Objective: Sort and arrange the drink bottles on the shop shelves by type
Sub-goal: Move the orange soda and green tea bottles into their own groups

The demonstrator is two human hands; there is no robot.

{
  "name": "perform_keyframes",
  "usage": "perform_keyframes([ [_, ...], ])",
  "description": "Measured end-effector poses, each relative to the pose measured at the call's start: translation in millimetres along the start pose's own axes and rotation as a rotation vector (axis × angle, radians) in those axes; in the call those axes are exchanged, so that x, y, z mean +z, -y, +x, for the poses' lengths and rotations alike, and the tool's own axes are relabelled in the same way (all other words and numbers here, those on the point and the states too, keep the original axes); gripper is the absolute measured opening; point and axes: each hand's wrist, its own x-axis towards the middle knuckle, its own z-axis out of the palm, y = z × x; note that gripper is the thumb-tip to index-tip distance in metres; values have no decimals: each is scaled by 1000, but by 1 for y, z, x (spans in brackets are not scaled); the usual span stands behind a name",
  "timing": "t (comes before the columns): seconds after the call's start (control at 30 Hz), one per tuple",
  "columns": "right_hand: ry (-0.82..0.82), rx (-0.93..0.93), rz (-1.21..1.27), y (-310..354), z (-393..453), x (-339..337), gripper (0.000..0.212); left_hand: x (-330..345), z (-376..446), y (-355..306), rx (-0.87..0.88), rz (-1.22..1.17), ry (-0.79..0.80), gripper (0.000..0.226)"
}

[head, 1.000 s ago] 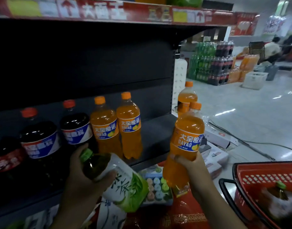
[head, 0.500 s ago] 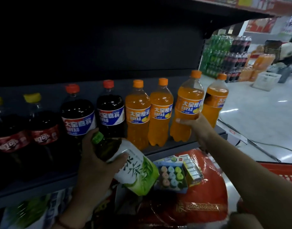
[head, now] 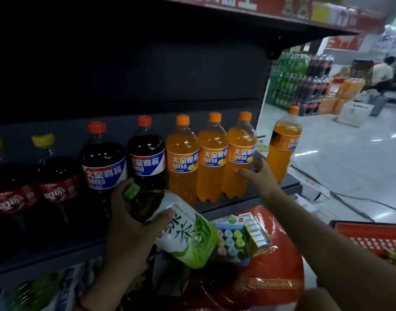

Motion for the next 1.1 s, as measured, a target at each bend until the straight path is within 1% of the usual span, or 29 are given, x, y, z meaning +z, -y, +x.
perform_keyframes([
  [0.03, -61, -41, -14, 4, -17, -1, 96, 1, -1, -4, -4, -8, 4, 87],
  [0.07, -86, -104, -35, 8, -35, -1, 85, 1, -2, -8, -5, -17, 10, 87],
  [0.1, -50, -161, -59, 15, -58, -2, 72, 2, -4, -13, -3, -22, 23, 87],
  [0.13, 38, -204, -87, 22, -82, -3, 61, 2, -7, -17, 4, -16, 39, 88],
  [0.17, 158, -220, -141, 29, -105, -4, 56, 3, -10, -23, 14, -5, 60, 89],
  [0.2, 288, -223, -219, 36, -125, -5, 59, 5, -14, -29, 25, 2, 81, 90],
  [0.23, 399, -221, -308, 40, -142, -7, 70, 7, -18, -37, 41, 6, 101, 90],
  [0.3, 515, -228, -441, 47, -163, -8, 98, 12, -25, -56, 85, 28, 141, 88],
  [0.33, 528, -256, -485, 51, -171, -7, 107, 15, -28, -67, 114, 42, 168, 88],
  [0.4, 474, -370, -532, 64, -181, -7, 115, 21, -31, -92, 175, 67, 228, 89],
  [0.47, 419, -448, -485, 80, -185, -14, 111, 26, -33, -119, 246, 86, 290, 93],
  [0.53, 387, -477, -404, 100, -187, -22, 108, 30, -32, -149, 322, 116, 340, 95],
  [0.6, 315, -518, -345, 123, -188, -30, 103, 33, -27, -180, 377, 117, 379, 96],
  [0.67, 236, -565, -318, 148, -185, -37, 99, 39, -18, -212, 451, 137, 404, 98],
  [0.77, 147, -637, -341, 184, -172, -43, 106, 49, -1, -257, 548, 175, 405, 104],
  [0.8, 129, -670, -324, 196, -169, -44, 105, 52, 5, -272, 587, 194, 405, 104],
  [0.83, 120, -691, -291, 206, -164, -45, 99, 56, 10, -287, 634, 224, 402, 102],
  [0.93, 128, -757, -130, 242, -156, -46, 79, 65, 26, -328, 840, 442, 313, 96],
  [1.03, 97, -796, -4, 275, -138, -45, 78, 72, 45, -366, 1008, 726, 191, 94],
  [1.1, 77, -819, 52, 296, -122, -42, 78, 76, 58, -388, 1116, 907, 150, 94],
])
